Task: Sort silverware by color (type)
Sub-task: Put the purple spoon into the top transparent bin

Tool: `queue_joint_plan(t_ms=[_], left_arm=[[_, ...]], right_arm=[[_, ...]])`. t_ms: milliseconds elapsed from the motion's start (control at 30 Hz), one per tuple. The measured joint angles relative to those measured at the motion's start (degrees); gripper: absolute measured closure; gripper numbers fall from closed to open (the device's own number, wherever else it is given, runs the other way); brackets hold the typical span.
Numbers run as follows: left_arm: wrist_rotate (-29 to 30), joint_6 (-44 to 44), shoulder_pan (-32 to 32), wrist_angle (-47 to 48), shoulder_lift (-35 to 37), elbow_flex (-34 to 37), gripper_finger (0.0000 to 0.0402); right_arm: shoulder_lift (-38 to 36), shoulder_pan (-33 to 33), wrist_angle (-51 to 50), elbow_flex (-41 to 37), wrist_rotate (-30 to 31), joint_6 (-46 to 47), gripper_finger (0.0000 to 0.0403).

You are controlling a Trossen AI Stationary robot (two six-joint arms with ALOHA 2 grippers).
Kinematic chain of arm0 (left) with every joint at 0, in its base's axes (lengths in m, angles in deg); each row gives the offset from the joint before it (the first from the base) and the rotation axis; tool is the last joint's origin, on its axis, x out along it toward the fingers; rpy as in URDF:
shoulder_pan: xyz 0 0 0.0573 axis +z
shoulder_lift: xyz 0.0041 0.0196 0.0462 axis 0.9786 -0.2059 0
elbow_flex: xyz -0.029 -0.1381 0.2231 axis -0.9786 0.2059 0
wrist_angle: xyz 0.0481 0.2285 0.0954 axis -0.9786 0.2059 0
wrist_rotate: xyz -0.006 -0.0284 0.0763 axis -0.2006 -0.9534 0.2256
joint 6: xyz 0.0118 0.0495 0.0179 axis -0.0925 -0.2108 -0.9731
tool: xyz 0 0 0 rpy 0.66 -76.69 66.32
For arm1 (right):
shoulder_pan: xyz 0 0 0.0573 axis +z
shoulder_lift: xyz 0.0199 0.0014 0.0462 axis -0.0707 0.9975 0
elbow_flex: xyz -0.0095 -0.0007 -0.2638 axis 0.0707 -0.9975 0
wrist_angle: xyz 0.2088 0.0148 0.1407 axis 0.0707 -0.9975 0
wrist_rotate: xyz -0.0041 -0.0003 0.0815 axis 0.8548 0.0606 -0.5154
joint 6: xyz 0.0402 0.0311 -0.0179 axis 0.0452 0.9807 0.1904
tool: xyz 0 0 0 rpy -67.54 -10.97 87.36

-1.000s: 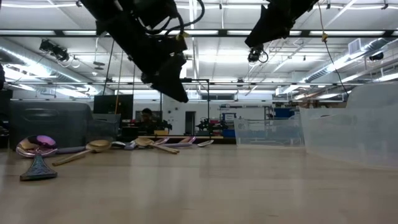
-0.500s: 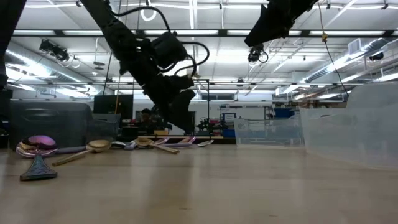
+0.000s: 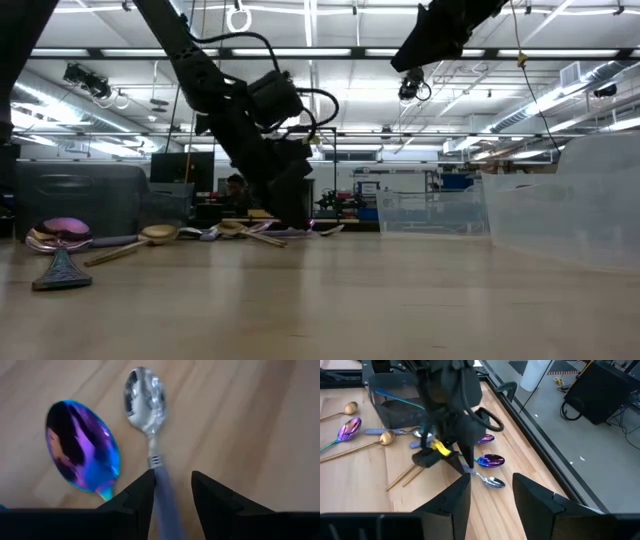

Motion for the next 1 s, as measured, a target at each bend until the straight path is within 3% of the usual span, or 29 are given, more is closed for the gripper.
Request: queue_joint_plan(t_ms=[400, 633, 1000], left_arm=[[-0.26, -0.75, -0.74, 4.43, 0.04, -0.81, 0.0265], [-0.51, -3.93, -0.85, 8.16, -0.12, -1.88, 0.0346], [-0.83, -6.38, -2.93, 12.73, 0.75, -5.71, 0.0346]], right_arm=[[0.0, 0.04, -0.06, 0.0, -1.36, -0.09, 0.0247], [0.0, 0.04, -0.06, 0.0, -1.49, -0.09, 0.0247], [-0.58, 0.07, -2.3, 0.0, -1.28, 0.31, 0.0247]])
